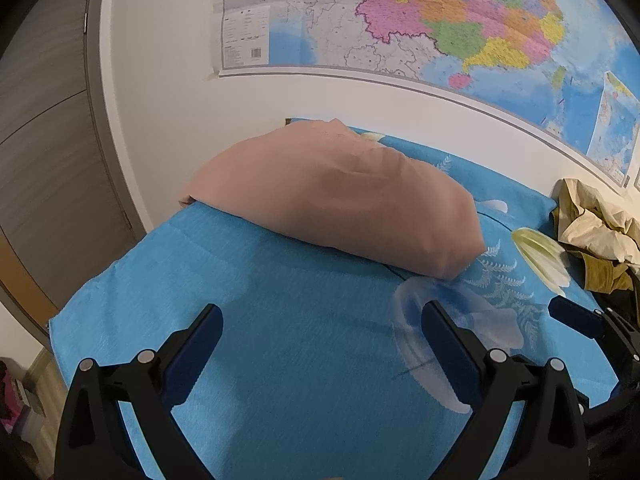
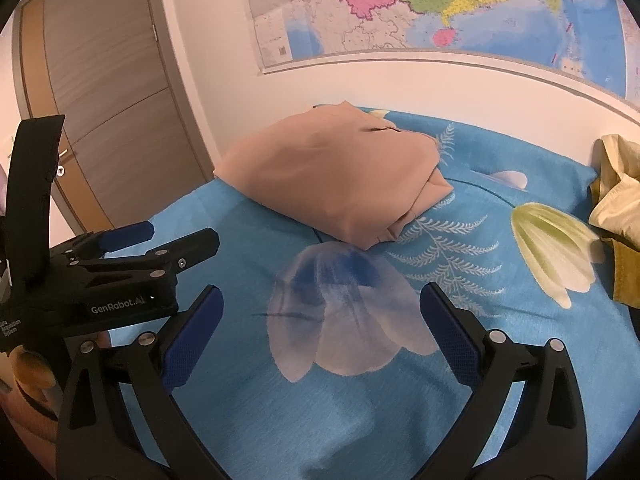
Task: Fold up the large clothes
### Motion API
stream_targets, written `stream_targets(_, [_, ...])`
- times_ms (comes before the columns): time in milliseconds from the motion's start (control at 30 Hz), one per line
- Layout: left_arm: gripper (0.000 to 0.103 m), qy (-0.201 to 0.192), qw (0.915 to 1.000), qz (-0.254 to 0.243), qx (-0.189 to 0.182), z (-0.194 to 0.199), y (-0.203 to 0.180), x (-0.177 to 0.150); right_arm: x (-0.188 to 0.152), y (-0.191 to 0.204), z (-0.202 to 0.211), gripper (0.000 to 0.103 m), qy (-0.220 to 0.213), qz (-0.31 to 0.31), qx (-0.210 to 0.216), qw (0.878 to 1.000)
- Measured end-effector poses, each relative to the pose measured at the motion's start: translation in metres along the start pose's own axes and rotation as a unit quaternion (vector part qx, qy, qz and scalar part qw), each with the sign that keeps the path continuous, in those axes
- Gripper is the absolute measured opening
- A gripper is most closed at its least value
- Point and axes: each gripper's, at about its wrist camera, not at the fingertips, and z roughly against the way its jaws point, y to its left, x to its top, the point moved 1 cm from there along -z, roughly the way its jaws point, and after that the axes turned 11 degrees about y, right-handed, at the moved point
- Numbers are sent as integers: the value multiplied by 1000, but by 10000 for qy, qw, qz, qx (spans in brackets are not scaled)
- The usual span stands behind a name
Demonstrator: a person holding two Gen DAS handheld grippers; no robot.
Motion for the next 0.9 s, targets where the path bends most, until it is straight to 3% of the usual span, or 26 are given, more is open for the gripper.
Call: stream_targets(900, [96,-122,9999,-6,111,15,1,-13,-14,7,14,97,-5,4,31,10000])
